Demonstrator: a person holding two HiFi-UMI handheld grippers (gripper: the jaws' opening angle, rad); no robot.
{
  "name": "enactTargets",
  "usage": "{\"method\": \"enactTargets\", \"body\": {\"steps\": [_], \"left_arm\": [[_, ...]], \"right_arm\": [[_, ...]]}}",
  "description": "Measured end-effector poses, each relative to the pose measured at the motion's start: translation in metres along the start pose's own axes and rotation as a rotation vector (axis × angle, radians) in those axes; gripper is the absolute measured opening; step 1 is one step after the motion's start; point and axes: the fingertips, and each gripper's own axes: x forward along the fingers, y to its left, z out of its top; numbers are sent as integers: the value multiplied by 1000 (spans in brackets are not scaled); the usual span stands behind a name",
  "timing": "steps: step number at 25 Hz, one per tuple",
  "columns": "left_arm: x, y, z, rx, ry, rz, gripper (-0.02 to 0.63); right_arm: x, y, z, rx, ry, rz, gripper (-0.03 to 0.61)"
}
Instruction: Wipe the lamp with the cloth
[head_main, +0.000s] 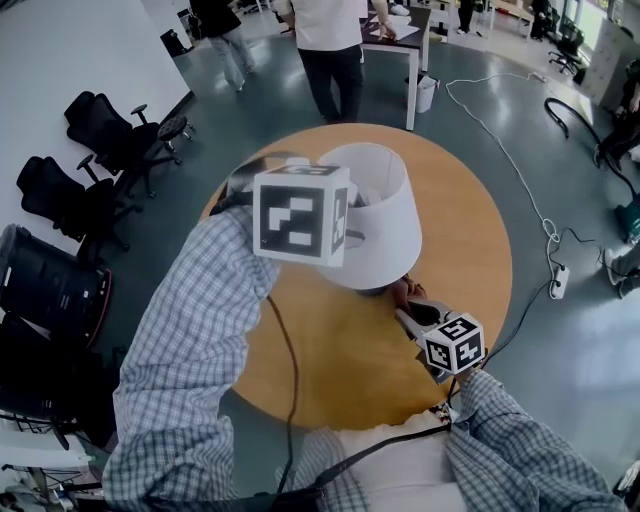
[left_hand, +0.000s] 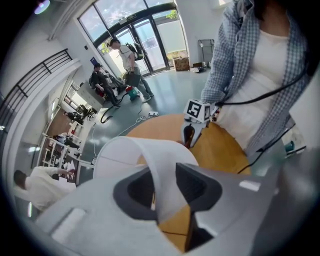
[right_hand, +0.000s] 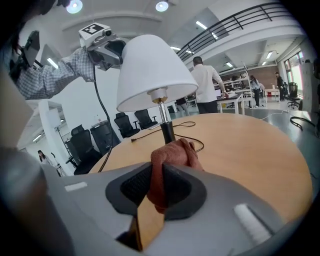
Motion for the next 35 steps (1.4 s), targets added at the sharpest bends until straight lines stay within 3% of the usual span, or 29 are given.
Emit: {"method": "enactTargets", "body": {"steps": [3, 10, 14, 22, 28, 35], "left_arm": [[3, -7, 6, 21, 11, 4, 123], [4, -17, 9, 33, 25, 30, 124], [4, -24, 13, 43, 34, 35, 124], [9, -38, 18, 64, 59, 42, 129], [10, -38, 19, 69, 57, 90, 146], [1, -28, 26, -27, -81, 162, 219]], "right_arm": [[-5, 10, -16, -57, 68, 29, 64], [6, 42, -89, -190, 341, 99, 64], [9, 46, -118, -241, 437, 83, 64], [11, 47, -127, -232, 471, 56, 67], [11, 47, -125, -211, 462, 40, 67], [14, 47, -124, -185, 453, 32, 77]]}}
